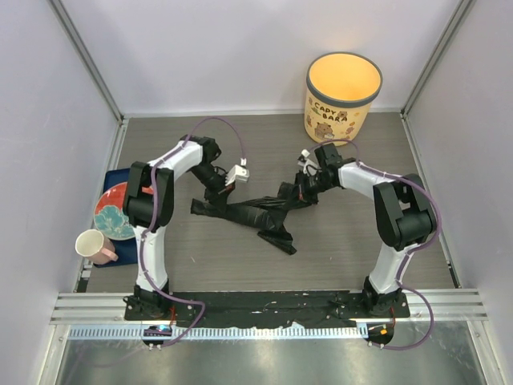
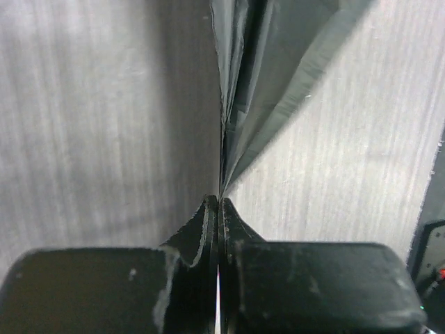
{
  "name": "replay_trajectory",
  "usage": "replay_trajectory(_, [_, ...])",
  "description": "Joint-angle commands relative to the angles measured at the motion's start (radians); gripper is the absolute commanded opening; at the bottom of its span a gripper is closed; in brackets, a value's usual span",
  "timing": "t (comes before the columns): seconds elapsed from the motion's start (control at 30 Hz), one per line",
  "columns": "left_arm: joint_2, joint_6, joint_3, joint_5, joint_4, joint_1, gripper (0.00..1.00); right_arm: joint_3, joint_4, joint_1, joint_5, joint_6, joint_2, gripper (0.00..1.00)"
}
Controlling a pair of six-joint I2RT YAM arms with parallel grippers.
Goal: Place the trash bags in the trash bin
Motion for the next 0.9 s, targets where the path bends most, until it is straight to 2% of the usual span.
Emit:
replay_trajectory(0.0, [-0.001,0.013,0.038,-0.060,0.061,0.032,0.00,0.072,-0.035,-0.021,-0.038,-0.068,0.000,0.01])
replay_trajectory(0.13, [-0.056,-0.063,0.003,-0.042,0.202,0.052,0.01,0.093,0.036,-0.009,-0.095,-0.008,0.014,0.01])
replay_trajectory(0.17, [-0.096,-0.077,-0.023,-0.031,0.228,0.055,0.09,0.096,0.040,-0.011,-0.102,-0.002,0.014,0.01])
replay_trajectory(0.2, [-0.119,-0.091,-0.037,-0.019,0.280,0.060,0.24,0.098,0.046,-0.009,-0.109,0.007,0.015,0.01])
replay_trajectory(0.23, [-0.143,-0.097,-0.049,0.001,0.294,0.072,0.44,0.099,0.051,-0.009,-0.112,0.020,0.015,0.01])
replay_trajectory(0.33, [-0.283,-0.138,-0.127,0.119,0.405,0.089,0.59,0.096,0.083,-0.009,-0.113,0.043,0.017,0.01])
replay_trajectory(0.43, [-0.422,-0.108,-0.269,0.216,0.499,0.086,0.67,0.092,0.102,-0.008,-0.110,0.063,0.023,0.01])
replay_trajectory(0.57, [-0.558,-0.129,-0.400,0.221,0.628,0.008,0.70,0.086,0.122,-0.009,-0.104,0.089,0.021,0.01])
replay_trajectory(0.73, [-0.615,-0.293,-0.590,0.069,0.976,-0.153,0.72,0.072,0.137,-0.011,-0.107,0.101,0.023,0.01])
replay_trajectory(0.87, [-0.573,-0.385,-0.635,-0.028,1.128,-0.233,0.72,0.067,0.151,-0.014,-0.142,0.122,0.020,0.01])
